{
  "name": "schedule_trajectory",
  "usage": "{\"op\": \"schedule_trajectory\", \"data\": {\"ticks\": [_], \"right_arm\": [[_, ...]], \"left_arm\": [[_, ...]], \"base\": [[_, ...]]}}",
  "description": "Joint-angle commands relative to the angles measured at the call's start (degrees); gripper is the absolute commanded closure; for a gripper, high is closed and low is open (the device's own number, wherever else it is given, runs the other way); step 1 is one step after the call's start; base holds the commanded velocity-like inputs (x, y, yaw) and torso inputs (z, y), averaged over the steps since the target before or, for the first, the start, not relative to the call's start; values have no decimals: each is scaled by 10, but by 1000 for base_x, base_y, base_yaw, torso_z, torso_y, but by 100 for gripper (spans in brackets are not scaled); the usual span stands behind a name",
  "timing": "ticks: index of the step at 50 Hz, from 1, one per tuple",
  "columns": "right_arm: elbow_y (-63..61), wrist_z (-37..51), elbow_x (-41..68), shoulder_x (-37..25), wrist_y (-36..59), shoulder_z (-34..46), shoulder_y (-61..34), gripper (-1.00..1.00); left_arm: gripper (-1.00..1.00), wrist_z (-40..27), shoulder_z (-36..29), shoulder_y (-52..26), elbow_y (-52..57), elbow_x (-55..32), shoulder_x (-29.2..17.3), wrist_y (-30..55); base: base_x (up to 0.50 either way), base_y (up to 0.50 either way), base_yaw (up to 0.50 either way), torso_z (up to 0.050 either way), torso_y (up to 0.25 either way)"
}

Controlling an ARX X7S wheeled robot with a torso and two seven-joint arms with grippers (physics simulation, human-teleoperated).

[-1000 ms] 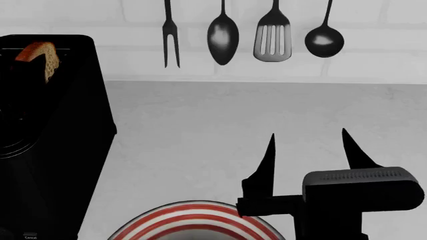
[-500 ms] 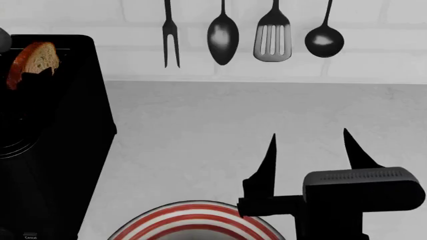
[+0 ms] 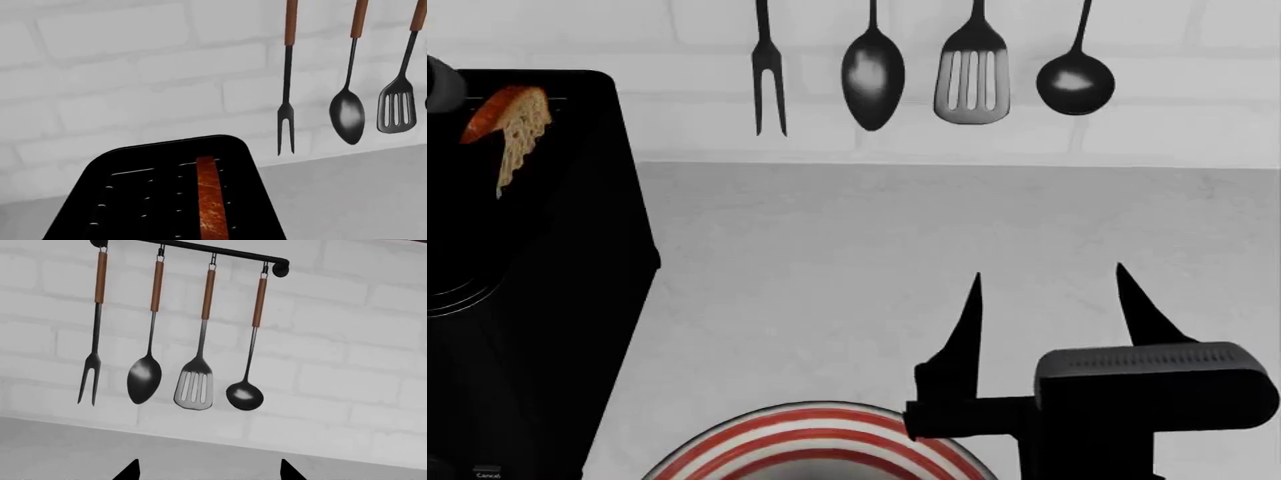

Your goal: Place the toasted item on a plate.

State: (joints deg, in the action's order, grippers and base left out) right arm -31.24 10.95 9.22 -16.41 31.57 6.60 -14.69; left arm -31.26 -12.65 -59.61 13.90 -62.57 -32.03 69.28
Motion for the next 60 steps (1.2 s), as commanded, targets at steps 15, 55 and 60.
{"op": "schedule_trajectory", "data": {"ticks": [15, 55, 60], "right_arm": [[-8, 5, 5, -5, 6, 4, -5, -100], [9, 11, 15, -8, -35, -2, 13, -100], [7, 12, 16, -10, -32, -1, 12, -100]], "left_arm": [[100, -20, -7, -29, 1, 9, -14, 21], [100, -71, 24, -173, 1, -52, 3, 72], [100, -111, 57, -173, 37, -117, 11, 100]], "base": [[0, 1, 1, 0, 0], [0, 0, 1, 0, 1], [0, 0, 0, 0, 0]]}}
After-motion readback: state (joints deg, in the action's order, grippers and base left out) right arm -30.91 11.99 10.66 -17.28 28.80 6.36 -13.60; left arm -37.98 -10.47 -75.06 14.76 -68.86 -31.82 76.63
